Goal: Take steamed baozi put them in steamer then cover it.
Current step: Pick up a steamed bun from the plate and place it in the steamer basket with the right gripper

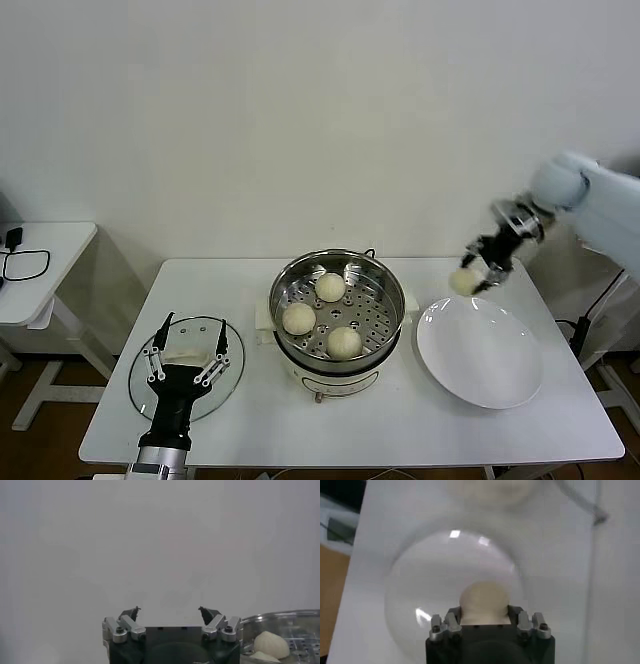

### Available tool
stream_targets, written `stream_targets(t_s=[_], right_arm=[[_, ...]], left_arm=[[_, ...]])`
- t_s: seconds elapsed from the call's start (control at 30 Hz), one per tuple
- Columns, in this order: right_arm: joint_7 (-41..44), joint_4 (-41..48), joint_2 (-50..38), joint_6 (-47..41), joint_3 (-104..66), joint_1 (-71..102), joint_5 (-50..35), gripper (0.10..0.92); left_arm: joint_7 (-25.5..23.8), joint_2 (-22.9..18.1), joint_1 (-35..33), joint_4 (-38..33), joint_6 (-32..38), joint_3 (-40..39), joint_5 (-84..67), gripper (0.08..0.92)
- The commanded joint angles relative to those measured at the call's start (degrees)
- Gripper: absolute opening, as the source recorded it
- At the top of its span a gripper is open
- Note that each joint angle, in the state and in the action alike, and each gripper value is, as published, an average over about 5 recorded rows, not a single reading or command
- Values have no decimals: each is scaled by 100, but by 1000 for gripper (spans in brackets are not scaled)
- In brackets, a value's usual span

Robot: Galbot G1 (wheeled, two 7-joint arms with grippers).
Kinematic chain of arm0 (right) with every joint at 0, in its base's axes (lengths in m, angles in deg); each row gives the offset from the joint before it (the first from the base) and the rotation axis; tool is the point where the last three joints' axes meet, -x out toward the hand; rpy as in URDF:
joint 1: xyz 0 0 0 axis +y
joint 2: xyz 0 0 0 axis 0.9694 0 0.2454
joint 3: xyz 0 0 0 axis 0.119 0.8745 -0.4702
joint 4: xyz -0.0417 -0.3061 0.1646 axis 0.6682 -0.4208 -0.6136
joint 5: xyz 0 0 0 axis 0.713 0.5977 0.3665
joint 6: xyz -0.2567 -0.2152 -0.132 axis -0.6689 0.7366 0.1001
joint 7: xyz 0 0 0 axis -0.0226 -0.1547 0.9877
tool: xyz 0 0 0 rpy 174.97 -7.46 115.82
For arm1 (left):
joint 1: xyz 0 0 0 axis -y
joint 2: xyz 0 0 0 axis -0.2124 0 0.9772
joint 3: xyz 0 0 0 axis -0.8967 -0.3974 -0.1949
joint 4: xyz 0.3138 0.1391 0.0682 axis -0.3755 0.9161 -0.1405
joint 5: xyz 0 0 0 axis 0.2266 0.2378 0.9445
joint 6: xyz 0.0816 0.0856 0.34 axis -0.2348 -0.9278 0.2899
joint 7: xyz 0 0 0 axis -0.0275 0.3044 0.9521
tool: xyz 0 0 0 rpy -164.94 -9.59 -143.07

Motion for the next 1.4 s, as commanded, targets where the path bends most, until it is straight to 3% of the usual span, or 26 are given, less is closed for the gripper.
stream_targets(t_s=[0.03,0.6,1.4], right_arm=[[-342,-1250,1048,-1047,1244,-1477,-1496,636],[-870,-409,2224,-1217,1514,-561,-1031,636],[-720,20,2478,-1106,1635,-111,-591,653]], left_arm=[[-1,0,5,-7,6,-2,4,823],[23,-6,27,-40,-27,88,-137,823],[83,10,43,18,-2,149,-160,823]])
